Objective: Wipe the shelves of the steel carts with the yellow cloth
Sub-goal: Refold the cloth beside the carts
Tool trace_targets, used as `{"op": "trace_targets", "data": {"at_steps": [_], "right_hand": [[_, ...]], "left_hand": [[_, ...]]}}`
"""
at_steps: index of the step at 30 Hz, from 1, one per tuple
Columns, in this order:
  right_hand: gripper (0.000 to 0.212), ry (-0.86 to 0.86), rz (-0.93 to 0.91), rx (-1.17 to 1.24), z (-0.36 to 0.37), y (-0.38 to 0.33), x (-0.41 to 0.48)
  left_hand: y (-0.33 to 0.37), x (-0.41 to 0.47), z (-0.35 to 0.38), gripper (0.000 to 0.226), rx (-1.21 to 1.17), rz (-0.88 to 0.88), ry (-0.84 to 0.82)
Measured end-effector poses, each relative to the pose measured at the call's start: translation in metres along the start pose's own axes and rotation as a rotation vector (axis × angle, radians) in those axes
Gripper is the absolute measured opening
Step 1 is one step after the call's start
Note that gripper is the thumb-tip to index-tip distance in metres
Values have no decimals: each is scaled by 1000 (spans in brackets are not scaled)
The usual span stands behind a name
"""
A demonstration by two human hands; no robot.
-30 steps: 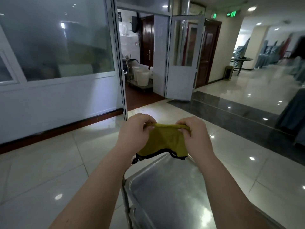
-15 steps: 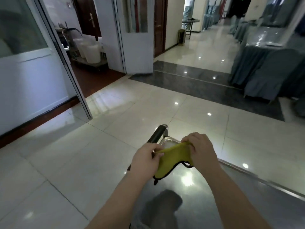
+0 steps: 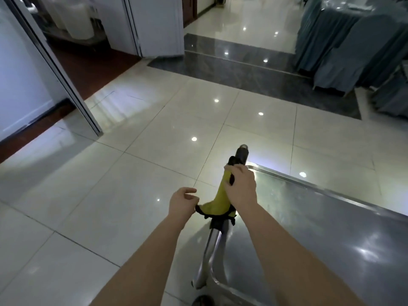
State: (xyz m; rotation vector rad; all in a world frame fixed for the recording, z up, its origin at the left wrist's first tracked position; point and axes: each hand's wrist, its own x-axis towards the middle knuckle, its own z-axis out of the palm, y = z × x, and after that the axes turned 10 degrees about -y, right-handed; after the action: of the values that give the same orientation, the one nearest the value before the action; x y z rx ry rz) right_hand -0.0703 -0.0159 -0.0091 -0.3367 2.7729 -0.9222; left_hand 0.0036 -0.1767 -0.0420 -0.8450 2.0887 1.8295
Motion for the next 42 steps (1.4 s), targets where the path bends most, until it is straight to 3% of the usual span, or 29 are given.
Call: {"op": "trace_targets", "data": {"at_steps": [5, 9, 12, 17, 22, 26, 32, 36, 39, 42], "right_hand": [[23, -10, -13, -5, -4, 26, -12], [21, -103, 4, -187, -19, 19, -5], [16, -87, 80, 18, -22, 15, -6], [28, -51, 41, 22, -19, 21, -18], [26, -143, 299, 271, -16, 23, -19], [31, -98, 355, 430, -4, 18, -20], [20, -121, 247, 394, -4, 4, -8], [16, -1, 284, 728, -29, 3, -11], [9, 13, 347, 931, -51, 34, -27], [18, -98, 446, 743, -47, 70, -50]], "left_hand": [[5, 13, 11, 18, 86, 159, -3], [39, 18, 44, 18, -1, 129, -267], [41, 13, 69, 23, 46, 183, -140], [39, 9, 65, 35, 470, 379, -33], [43, 7, 64, 37, 536, 386, -65], [37, 4, 64, 32, 433, 388, -50], [43, -7, 61, 40, 78, 325, -97], [57, -15, 60, 40, -63, 389, -89], [62, -21, 62, 43, 202, 495, -125], [53, -19, 66, 36, 704, 555, -112]]}}
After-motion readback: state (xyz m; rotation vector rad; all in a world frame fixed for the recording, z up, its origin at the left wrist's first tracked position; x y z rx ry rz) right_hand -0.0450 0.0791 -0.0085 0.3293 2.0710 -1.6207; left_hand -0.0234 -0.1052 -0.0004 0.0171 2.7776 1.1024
